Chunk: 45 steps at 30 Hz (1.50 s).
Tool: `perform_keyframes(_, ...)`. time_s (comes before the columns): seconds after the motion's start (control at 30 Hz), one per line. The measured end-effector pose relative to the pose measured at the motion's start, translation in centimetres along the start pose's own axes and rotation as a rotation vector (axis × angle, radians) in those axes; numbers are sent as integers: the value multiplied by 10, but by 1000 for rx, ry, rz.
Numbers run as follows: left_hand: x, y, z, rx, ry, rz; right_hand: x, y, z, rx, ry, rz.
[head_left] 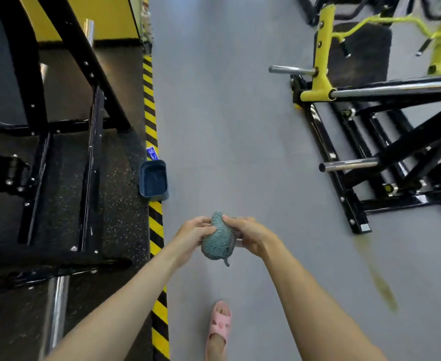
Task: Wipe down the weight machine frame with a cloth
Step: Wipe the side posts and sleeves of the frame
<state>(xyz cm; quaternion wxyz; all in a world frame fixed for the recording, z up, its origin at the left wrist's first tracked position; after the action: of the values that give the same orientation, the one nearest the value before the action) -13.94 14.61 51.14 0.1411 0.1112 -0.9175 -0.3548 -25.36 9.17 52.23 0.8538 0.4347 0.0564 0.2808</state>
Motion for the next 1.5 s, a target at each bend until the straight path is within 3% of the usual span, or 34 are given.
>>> perform_keyframes(0.13,2,-21,-53,21,81,88,-7,-19,68,-20,22,-8)
perform_keyframes(0.43,-89,-54,-173,11,-162,147,57,-85,221,-131,-28,-64)
perform_keyframes(0.57,-130,-66,-247,58,-148,-40,82,-117,286,-187,-77,-29)
perform_keyframes(0.73,-170,-81,-311,225,285,-307,97,-160,351,-169,-8,45)
perform_keyframes(0.8,-186,-80,-330,298,391,-418,106,-173,373,-127,143,71)
perform_keyframes(0.93,-202,-63,-353,354,379,-541,152,-180,417,-173,482,252)
perform_keyframes(1.07,-210,-32,-373,378,304,-597,233,-151,438,-218,583,667)
perform_keyframes(1.17,-227,18,-369,433,419,-760,291,-109,430,-246,771,896)
perform_keyframes(1.3,-240,112,-347,563,642,-1012,347,-43,424,-380,993,953)
perform_keyframes(1.4,-235,179,-336,775,854,-1001,392,15,407,-378,1011,1062)
perform_keyframes(1.5,-220,244,-328,921,872,-971,431,84,387,-448,1053,1157)
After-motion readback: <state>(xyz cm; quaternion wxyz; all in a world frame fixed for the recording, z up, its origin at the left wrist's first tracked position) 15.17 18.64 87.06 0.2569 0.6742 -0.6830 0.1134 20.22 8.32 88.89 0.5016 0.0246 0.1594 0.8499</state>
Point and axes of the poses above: each hand's wrist, its own y-axis away from the middle knuckle, its own x-axis out of the palm, z = x × y, the point moved 9 cm from there along -y, towards the middle knuckle, and after that the axes turned 2 degrees about -x, right-handed, at the moved point
